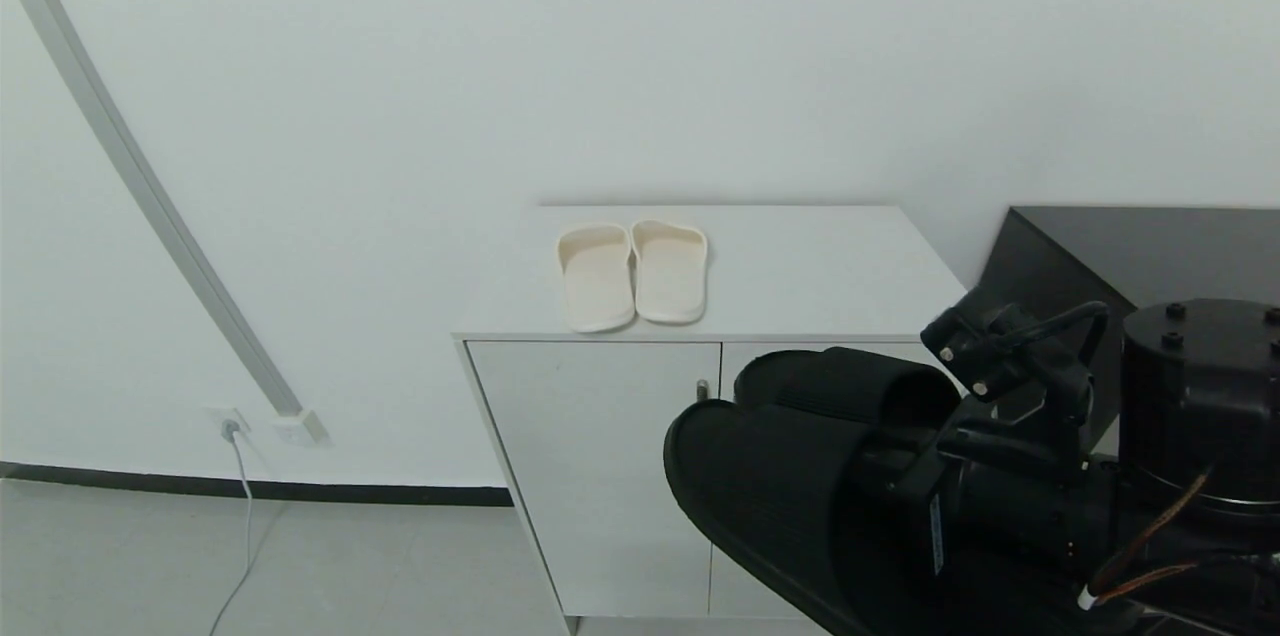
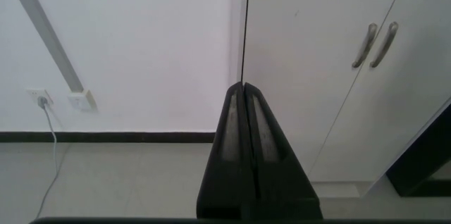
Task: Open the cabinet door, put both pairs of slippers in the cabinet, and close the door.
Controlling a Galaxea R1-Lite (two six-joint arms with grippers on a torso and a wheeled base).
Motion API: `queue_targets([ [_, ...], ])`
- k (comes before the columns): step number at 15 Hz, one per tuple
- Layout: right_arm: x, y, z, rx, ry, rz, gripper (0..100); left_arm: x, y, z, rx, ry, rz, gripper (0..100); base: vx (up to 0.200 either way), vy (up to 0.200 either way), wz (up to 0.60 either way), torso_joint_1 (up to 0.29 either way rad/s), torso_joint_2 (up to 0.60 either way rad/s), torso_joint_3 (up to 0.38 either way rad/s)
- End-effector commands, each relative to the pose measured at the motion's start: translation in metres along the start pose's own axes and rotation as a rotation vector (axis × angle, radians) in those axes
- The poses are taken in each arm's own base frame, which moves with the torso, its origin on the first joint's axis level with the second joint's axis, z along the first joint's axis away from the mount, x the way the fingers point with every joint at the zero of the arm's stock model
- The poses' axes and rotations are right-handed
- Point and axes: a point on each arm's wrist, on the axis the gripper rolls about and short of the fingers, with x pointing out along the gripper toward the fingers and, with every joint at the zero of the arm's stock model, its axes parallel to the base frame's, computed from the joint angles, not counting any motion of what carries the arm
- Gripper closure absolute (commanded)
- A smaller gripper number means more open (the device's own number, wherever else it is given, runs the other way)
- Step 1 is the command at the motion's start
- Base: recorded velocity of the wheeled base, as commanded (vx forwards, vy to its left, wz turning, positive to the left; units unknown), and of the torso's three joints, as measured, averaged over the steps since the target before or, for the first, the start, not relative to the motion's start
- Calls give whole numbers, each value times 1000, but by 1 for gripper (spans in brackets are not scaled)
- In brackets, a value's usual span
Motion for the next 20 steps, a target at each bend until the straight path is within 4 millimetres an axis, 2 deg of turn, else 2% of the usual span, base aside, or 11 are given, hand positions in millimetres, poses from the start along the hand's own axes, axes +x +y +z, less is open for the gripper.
queue_targets([
  [1,0,1,0,-2,-1,4,100,0,0,0,0,1,0,100,0,0,0,-193,452,251],
  [12,-1,2,-4,-3,8,5,100,0,0,0,0,3,2,100,0,0,0,-204,523,313],
  [13,0,2,-5,-3,11,6,100,0,0,0,0,1,2,0,0,0,0,-173,491,310],
  [20,1,2,-10,-3,33,11,100,0,0,0,4,3,4,0,0,0,0,-146,479,332],
])
